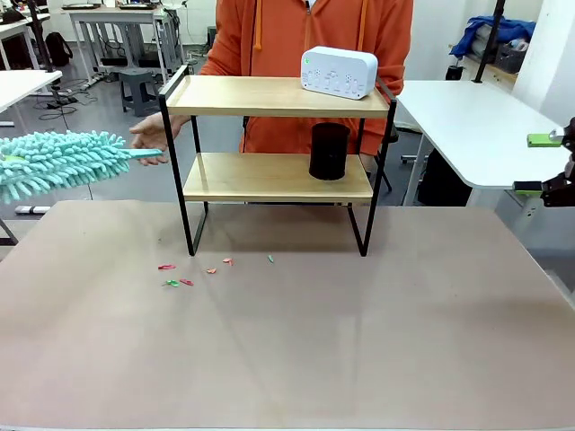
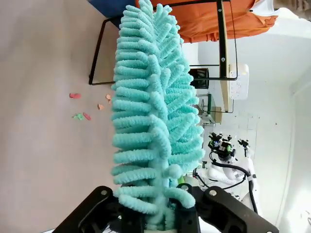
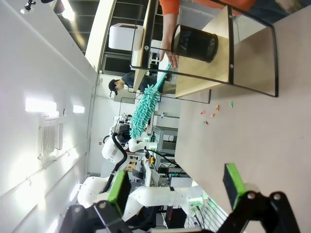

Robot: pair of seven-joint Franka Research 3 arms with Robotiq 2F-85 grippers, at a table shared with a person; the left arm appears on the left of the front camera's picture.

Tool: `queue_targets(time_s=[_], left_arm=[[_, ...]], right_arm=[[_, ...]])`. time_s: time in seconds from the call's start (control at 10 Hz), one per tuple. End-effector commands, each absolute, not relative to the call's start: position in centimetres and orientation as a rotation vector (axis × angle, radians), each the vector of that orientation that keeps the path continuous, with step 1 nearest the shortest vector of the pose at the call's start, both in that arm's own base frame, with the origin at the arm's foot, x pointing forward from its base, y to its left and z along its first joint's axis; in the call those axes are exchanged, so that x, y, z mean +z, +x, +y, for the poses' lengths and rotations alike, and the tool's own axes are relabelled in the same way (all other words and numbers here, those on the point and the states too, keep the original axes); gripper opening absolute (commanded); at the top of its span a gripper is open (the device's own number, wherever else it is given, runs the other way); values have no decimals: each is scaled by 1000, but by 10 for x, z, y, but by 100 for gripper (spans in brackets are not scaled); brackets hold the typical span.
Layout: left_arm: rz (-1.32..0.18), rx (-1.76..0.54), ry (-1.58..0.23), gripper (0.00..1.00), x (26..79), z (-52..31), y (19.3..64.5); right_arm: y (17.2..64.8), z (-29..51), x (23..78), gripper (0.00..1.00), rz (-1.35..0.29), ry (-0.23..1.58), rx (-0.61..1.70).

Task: Clean the shelf.
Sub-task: Hand the Duster back to the human.

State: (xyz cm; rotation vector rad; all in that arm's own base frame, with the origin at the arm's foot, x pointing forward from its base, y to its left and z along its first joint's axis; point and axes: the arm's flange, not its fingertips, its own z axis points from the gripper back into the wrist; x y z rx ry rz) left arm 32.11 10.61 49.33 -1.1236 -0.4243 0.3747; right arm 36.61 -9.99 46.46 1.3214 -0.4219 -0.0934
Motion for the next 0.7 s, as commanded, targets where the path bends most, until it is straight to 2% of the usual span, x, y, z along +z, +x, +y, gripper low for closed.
queue_targets(time_s=[0.0, 0.6], left_arm=[[-455, 362, -1125, 17, 495, 111, 319], [-455, 362, -1125, 17, 495, 111, 319]], right_arm=[[366, -100, 467, 100, -412, 1317, -84], [366, -100, 467, 100, -412, 1317, -84]])
